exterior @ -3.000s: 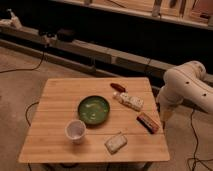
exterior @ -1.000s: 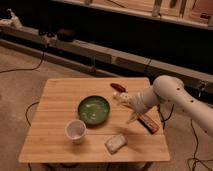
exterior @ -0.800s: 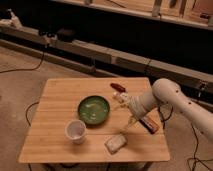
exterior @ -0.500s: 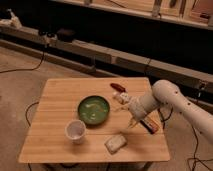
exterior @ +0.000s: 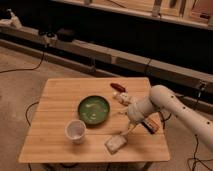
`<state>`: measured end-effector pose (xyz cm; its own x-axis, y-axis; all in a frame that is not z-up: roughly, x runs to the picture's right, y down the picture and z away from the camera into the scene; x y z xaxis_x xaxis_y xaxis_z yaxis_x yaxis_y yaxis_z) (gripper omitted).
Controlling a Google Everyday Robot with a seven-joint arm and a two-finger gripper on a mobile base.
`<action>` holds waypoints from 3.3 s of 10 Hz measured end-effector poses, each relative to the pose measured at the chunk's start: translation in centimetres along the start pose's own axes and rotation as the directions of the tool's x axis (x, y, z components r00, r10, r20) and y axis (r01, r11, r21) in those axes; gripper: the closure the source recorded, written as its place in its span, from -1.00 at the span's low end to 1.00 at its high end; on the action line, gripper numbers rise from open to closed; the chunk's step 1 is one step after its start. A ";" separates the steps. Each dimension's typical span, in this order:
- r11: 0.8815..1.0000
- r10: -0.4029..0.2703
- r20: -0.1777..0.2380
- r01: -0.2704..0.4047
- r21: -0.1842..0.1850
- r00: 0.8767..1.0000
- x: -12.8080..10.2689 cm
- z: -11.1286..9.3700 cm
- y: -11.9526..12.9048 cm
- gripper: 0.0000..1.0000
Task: Place the white sponge in the ceramic cup
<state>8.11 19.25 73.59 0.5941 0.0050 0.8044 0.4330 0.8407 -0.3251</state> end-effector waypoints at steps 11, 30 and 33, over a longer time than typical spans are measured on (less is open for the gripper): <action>0.978 0.141 0.064 -0.129 -0.163 0.988 2.6 4.2 4.0 -0.30; 0.992 0.100 -0.062 -0.105 -0.076 0.993 2.2 -0.5 1.7 1.00; 0.998 0.069 -0.030 -0.069 0.010 0.997 0.9 -4.0 -2.1 1.00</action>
<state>10.39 15.37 72.98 0.6424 0.0470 0.7650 0.3845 0.8436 -0.3748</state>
